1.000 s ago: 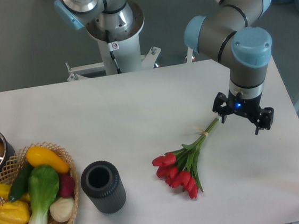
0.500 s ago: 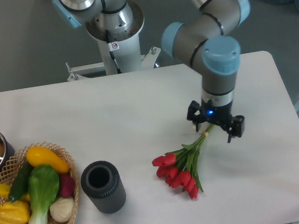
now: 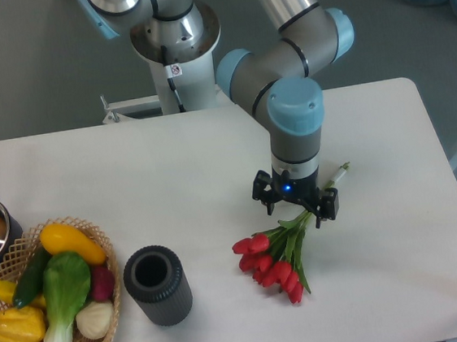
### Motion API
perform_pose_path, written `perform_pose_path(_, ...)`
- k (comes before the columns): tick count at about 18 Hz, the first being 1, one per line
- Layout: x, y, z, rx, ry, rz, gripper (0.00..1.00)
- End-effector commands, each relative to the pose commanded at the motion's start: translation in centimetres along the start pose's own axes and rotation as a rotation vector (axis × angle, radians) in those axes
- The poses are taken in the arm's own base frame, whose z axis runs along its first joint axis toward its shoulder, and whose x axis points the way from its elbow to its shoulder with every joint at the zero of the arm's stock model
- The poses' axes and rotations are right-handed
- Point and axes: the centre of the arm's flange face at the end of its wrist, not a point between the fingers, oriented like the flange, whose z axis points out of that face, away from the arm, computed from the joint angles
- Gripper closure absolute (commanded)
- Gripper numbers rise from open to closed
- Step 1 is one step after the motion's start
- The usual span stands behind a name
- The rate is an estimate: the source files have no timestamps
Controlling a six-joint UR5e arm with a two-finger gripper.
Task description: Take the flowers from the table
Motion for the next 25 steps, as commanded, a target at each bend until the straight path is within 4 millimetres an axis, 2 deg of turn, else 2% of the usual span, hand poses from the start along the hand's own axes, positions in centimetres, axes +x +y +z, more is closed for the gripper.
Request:
perform_pose_path(2,0.0,-1.3,2.4,-0.017,0.018,0.018,0.00)
perform_pose_path(4,-0.7,-2.8,2.0,-0.004,0.004,0.030,0.05)
perform_pose_path(7,-0.2,-2.7,3.3,-0.018,0.025,0.035,0.07)
perform_pose_path(10,-0.3,-3.2,3.4,-0.010,0.022,0.044,0.07)
perform_pose_path(13,-0.1,-3.3,4.8,-0.025,0.040,0.118,0.08)
perform_pose_path(14,0.0,-3.2,5.0,-0.027,0.044,0.133,0.15)
perform_pose_path(15,0.3,-3.2,5.0,-0.029,0.048,0.144,0.29)
perform_pose_path(16,0.7,-3.4,5.1,-0.030,0.050,0.149,0.46)
perform_pose_path(17,0.8,-3.6,5.0,-0.028,0.047,0.142,0.67)
perform_pose_path(19,0.9,-3.7,4.8,-0.026,0.045,0.139,0.94)
perform_pose_path(20,0.9,-3.7,4.6,-0.025,0.043,0.136,1.00)
perform_pose_path(25,0.6,-3.5,2.8,-0.018,0.017,0.136,1.00)
